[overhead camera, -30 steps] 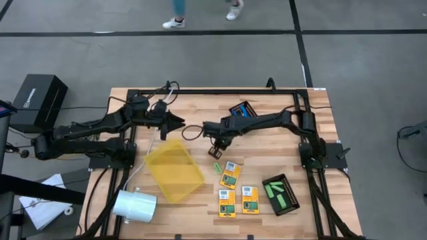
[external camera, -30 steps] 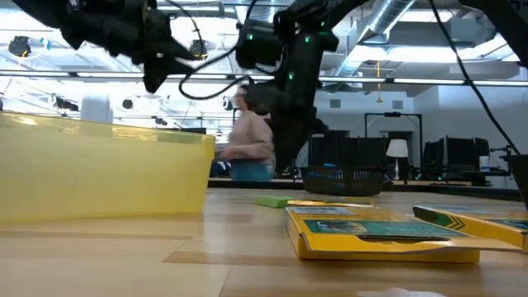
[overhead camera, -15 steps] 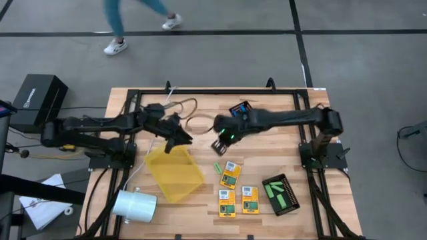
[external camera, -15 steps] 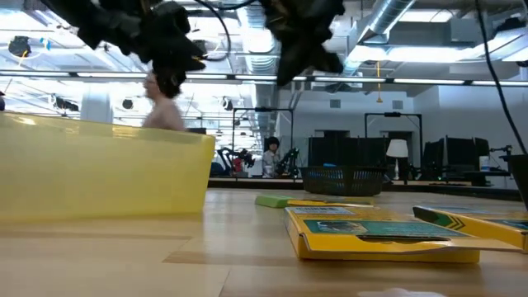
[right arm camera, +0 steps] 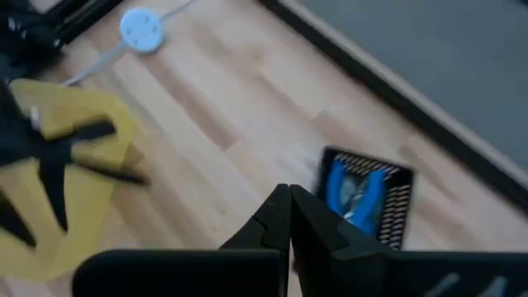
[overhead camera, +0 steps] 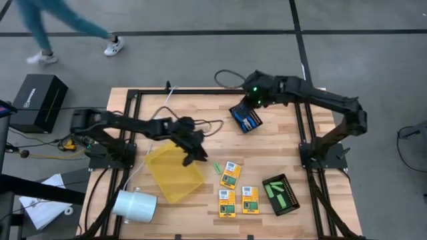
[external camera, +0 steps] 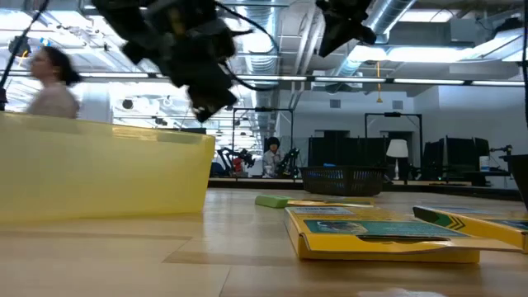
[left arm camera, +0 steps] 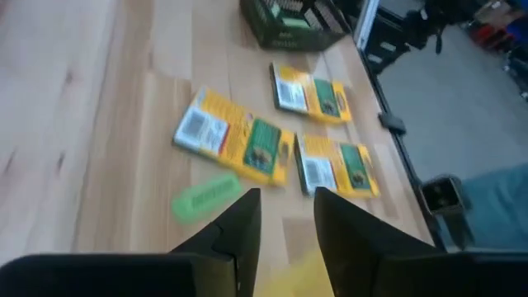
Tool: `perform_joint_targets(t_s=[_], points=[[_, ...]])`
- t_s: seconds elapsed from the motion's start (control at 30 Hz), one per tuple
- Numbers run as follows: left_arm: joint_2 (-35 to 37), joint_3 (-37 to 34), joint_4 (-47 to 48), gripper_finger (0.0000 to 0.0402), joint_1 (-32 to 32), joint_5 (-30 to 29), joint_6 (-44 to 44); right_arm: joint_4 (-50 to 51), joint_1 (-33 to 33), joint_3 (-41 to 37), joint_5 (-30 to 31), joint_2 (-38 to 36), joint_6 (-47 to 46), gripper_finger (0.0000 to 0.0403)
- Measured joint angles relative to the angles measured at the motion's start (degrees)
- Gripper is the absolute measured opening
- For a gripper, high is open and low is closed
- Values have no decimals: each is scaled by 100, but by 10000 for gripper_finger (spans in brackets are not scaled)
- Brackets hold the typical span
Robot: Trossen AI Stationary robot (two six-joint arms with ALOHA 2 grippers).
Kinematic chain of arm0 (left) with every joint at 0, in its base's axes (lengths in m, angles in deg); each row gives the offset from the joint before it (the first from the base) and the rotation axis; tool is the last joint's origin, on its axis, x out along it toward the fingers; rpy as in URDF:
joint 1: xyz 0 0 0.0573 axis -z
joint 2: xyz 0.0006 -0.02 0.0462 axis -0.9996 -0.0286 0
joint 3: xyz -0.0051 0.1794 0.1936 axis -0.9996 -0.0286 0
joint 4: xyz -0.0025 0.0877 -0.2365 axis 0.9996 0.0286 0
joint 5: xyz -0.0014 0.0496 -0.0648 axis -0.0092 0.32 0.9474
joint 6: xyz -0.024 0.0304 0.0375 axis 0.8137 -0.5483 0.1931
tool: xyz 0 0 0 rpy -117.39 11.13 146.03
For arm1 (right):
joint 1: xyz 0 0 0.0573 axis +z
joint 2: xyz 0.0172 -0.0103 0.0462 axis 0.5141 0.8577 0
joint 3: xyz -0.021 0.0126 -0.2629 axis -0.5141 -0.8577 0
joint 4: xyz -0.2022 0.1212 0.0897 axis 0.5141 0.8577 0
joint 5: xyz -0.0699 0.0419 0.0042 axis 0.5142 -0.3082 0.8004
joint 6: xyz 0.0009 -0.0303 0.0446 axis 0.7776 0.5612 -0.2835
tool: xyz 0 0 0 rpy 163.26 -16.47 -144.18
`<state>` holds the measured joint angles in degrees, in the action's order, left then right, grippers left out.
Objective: Pick & Place School Supplies
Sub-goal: Put the green eraser into the bottom black bin
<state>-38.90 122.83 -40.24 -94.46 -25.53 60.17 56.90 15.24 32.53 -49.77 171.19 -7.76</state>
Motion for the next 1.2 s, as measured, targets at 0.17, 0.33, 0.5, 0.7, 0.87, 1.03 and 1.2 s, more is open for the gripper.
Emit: perform_joint_targets(t_s=[0.17,0.33,0.5,0.7,0.87,1.03,1.2], points=[[-904,510,-10,65,29,-33,3,46,-375,-2,-131,-163,570,0],[-1434,803,33,7,30,4,-13,63,-549,-6,-327,-191,1019,0],[-1669,902,-77,3,115,-52,-283,59,-631,-6,-516,-190,1321,0],[-1862,891,-14,1,307,-16,-313,88,-785,-6,-773,-188,1566,0],[-2086,907,-62,1,360,-149,-148,85,-811,-6,-772,-188,1607,0],[-2306,903,-56,1,351,-322,-36,83,-811,-6,-773,-188,1606,0],[-2323,907,-104,1,344,-366,-37,83,-811,-6,-773,-188,1606,0]])
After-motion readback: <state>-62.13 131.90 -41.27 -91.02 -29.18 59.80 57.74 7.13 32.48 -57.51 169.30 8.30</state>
